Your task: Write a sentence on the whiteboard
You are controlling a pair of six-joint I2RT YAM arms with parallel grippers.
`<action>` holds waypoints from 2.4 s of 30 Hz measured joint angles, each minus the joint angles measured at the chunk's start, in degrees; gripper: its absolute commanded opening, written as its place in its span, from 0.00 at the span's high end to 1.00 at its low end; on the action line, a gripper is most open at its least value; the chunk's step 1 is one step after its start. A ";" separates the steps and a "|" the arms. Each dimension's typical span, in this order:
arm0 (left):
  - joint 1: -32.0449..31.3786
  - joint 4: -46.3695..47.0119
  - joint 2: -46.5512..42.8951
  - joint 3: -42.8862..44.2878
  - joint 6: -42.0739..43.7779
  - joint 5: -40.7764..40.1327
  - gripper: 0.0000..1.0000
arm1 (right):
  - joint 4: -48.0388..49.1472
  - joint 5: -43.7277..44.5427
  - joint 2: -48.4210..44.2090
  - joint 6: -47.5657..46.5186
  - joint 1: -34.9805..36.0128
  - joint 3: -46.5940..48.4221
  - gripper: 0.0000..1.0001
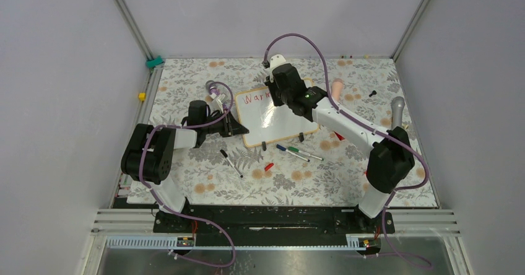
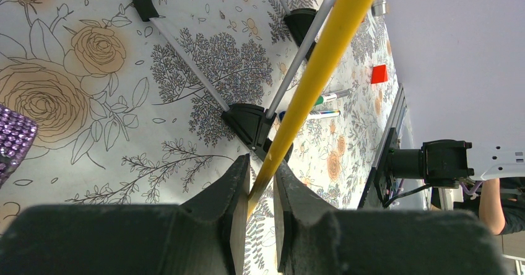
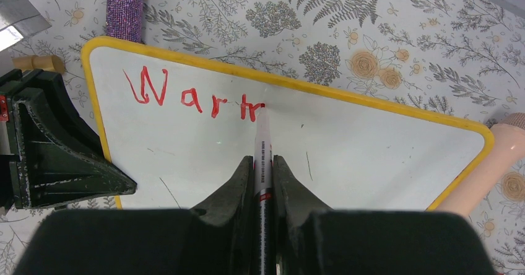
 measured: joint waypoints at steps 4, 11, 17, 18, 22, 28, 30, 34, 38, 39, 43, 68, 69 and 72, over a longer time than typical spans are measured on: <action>0.00 -0.24 0.00 0.02 0.07 0.00 0.99 | 0.09 0.00 -0.74 0.02 -0.07 -1.09 1.00; -0.04 -0.42 0.00 0.02 0.24 0.00 0.99 | 0.07 -0.04 -1.95 0.07 -0.22 -3.17 1.00; -0.04 -0.42 0.00 0.02 0.24 -0.02 0.99 | 0.04 -0.04 -2.10 0.09 -0.26 -3.50 1.00; -0.04 -0.42 0.00 0.02 0.24 0.00 0.99 | 0.00 -0.07 -2.14 0.09 -0.26 -3.50 1.00; -0.04 -0.42 0.00 0.02 0.39 -0.02 1.00 | -0.02 -0.11 -2.93 0.13 -0.28 -3.85 1.00; -0.04 -0.44 -0.02 0.02 0.63 -0.04 1.00 | 0.48 -0.22 -10.23 0.33 -0.50 -8.07 1.00; -0.04 -0.44 -0.02 0.02 0.66 -0.04 1.00 | 1.20 -0.26 -14.01 0.37 -0.50 -10.10 1.00; -0.07 -0.44 -0.02 0.02 0.63 -0.07 1.00 | 4.11 0.09 -21.38 0.48 -0.50 -16.15 1.00; -0.07 -0.44 -0.02 0.02 0.63 -0.09 1.00 | 4.76 -0.15 -25.14 1.29 -0.55 -22.21 1.00; -0.09 -0.46 -0.02 0.02 0.66 -0.09 1.00 | 4.46 -0.46 -25.59 1.90 -0.55 -23.41 1.00; -0.15 -0.48 -0.02 0.02 0.66 -0.24 1.00 | 3.04 -1.86 -28.81 5.79 -0.61 -27.39 1.00; -0.28 -0.57 -0.02 0.02 1.09 -0.39 1.00 | 6.27 -10.58 -35.85 13.57 -0.92 -32.52 1.00; -0.31 -0.59 -0.04 0.02 1.11 -0.42 1.00 | 5.81 -10.60 -35.50 13.81 -0.94 -31.69 1.00; -0.37 -0.74 -0.20 0.02 1.29 -0.59 1.00 | 2.75 -10.36 -33.97 15.80 -1.03 -29.38 1.00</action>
